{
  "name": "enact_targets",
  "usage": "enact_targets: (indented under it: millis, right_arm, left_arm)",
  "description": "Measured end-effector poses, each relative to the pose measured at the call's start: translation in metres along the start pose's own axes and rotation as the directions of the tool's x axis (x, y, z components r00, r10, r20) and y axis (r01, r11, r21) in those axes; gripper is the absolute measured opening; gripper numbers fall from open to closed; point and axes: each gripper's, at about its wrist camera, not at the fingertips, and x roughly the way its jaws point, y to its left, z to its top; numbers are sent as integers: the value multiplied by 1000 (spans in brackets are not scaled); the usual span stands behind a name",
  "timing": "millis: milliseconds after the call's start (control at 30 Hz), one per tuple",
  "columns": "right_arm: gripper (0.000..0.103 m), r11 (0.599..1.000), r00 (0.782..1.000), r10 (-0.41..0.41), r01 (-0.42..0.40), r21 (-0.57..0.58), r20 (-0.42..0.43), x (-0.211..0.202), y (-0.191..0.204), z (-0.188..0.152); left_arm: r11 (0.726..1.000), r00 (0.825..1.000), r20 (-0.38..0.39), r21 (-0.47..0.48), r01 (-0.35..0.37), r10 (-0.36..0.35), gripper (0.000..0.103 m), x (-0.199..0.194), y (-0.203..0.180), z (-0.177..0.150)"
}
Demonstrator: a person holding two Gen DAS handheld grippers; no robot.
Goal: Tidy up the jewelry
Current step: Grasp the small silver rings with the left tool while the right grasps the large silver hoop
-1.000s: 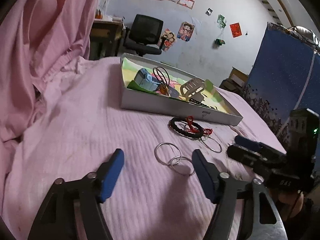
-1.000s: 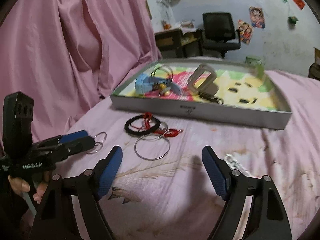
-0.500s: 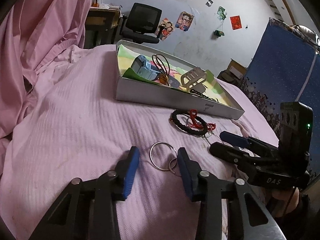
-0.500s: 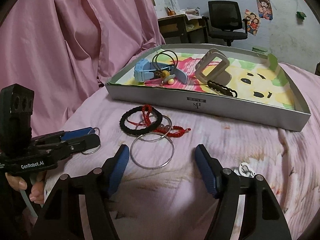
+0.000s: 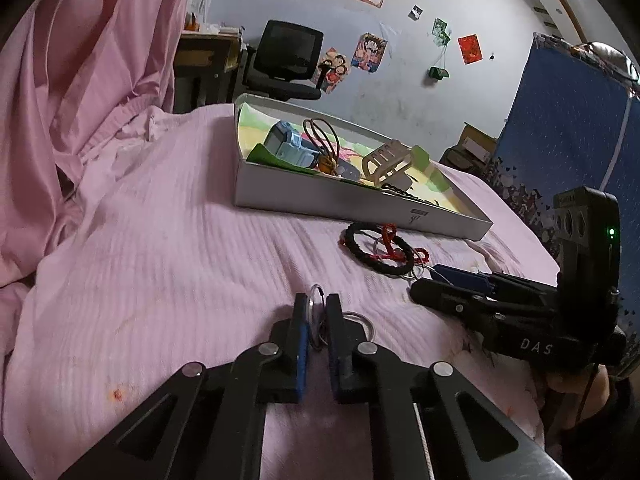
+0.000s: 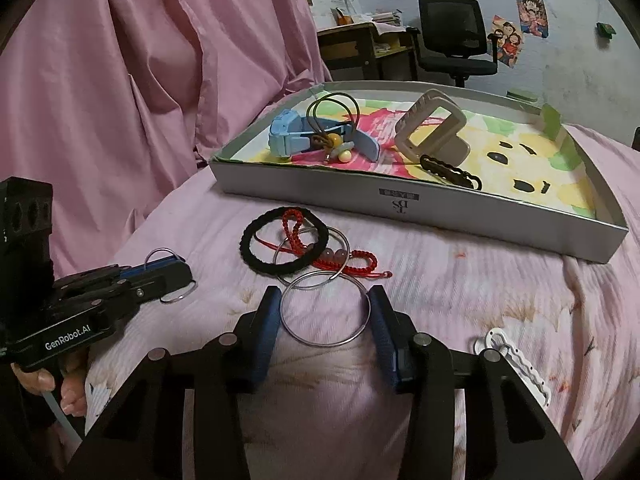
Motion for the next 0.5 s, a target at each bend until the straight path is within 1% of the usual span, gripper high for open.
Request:
enact_targets:
  millis: [167,267,400,500]
  right_arm:
    - [40,999,999,-42,42,6,33,-11,0,-3]
    - [39,997,995,-76,75,19,70,-19,-3,-4]
    - [39,994,986,-105,101,34,129,-32,-6,-3]
    - [39,993,977,-120,114,40,176,-42,-6,-3]
  left_arm:
    - [1000,999,33,17,-25,25,4,-9,-3,-4]
    - [999,997,63,30,-44,42,3,-17,-7,-5]
    - [996,995,83,68,-63,57,3,-23,-17,-4]
    - [996,994,95,70,-54,47,3,-28,-21,-1]
